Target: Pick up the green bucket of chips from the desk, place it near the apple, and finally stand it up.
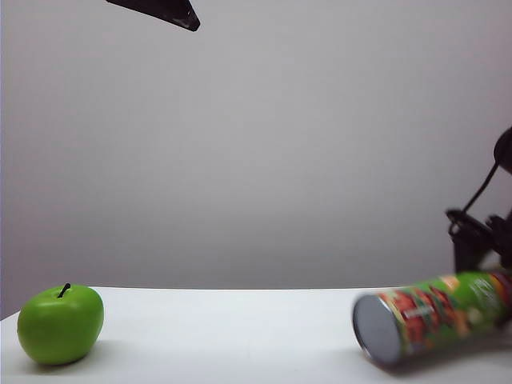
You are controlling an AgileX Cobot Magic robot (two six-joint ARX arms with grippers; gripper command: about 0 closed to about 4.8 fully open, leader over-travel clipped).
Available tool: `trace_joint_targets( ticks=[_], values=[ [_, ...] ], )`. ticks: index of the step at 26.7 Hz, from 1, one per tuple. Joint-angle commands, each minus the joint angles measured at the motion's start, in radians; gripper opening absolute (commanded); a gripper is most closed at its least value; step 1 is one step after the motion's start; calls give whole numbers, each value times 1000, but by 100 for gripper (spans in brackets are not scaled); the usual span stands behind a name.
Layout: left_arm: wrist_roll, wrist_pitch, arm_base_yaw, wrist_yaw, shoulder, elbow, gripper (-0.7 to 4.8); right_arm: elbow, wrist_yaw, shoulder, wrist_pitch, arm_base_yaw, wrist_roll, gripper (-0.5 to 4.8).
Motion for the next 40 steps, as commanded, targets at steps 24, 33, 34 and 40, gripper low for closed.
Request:
trace_joint_targets(
  ticks=[24,33,34,40],
  values=[
    [-77,-27,0,-98,-100,9,-5,155,-309,-62,801,294,-821,251],
    [-69,-142,1,-245,-129,9,-5,154,-159,-54,822,462,-1120,251],
    [-69,-149,1,-245,-129,9,-5,154,-150,-50,826,479,-1138,251],
    [-39,-228,42,-249,-142,8,-5,154,-127,40,915,584,-1152,251]
  ],
)
